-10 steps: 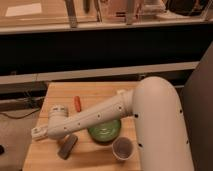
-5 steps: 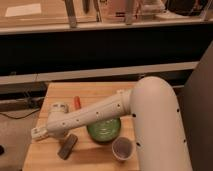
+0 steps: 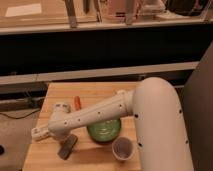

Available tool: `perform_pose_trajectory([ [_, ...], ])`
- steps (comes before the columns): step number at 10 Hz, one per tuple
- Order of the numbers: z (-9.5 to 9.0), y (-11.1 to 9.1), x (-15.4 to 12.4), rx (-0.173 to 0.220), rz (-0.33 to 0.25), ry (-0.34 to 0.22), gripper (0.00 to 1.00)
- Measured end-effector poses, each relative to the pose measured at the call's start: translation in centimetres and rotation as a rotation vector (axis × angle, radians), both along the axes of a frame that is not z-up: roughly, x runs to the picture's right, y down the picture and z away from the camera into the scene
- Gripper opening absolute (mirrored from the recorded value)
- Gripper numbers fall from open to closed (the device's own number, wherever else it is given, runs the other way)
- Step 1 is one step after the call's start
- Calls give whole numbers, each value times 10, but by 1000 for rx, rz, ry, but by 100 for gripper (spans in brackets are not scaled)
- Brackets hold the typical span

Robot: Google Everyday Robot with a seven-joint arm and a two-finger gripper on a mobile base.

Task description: Push the eraser across the table

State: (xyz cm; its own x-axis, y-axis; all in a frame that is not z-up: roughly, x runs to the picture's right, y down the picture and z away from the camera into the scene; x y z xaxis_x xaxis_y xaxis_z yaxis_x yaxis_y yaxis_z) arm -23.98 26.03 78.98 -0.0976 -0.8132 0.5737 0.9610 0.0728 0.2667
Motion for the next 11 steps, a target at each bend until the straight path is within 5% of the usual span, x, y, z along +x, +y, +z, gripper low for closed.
perform_pose_trajectory([
  [11, -11, 27, 15, -85, 9, 20, 0],
])
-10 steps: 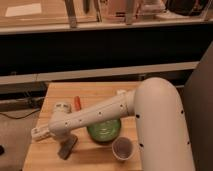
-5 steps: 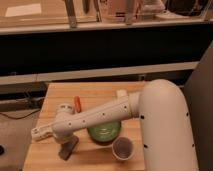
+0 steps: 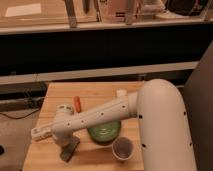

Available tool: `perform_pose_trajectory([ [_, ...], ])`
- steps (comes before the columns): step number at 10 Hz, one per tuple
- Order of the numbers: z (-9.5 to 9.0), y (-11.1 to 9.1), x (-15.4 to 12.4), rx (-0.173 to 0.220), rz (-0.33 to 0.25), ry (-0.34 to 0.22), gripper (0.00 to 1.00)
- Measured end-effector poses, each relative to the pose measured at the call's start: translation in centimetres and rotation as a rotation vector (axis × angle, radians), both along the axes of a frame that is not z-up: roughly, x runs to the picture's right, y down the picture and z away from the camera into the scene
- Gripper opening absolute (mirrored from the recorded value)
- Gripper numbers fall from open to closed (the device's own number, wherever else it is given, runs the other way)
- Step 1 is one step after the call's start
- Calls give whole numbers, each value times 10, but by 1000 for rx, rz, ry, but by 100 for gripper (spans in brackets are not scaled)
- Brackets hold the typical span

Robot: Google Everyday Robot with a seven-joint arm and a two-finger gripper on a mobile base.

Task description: Push the eraser across the table

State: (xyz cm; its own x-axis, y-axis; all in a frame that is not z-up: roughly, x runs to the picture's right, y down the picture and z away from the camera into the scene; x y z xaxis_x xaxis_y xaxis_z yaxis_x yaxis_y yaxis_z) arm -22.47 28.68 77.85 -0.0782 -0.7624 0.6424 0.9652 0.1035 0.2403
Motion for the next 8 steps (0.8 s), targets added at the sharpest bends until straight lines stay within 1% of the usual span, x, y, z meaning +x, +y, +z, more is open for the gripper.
perform_pose_trajectory([
  [4, -7, 7, 13, -10, 26, 12, 0],
  [8, -5, 17, 24, -31, 34, 45, 0],
])
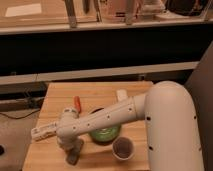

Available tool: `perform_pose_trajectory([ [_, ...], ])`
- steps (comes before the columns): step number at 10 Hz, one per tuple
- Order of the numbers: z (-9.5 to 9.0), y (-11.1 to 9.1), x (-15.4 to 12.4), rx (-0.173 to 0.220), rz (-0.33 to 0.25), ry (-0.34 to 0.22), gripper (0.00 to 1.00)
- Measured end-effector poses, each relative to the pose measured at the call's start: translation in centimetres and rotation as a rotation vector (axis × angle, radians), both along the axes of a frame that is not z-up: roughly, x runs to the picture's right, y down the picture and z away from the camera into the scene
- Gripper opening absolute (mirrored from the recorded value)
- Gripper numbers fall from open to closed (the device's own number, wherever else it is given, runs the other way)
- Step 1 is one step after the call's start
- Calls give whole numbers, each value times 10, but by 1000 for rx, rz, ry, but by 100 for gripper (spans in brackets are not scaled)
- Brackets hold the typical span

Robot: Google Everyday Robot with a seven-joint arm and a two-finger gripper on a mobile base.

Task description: Push the eraser across the table

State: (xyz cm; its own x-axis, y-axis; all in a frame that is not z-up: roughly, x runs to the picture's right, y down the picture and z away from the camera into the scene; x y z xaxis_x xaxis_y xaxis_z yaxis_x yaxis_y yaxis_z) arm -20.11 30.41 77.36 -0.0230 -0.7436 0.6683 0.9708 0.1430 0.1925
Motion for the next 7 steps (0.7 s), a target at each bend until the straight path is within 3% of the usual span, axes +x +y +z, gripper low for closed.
perform_pose_trajectory([
  [7, -7, 7, 20, 18, 48, 10, 0],
])
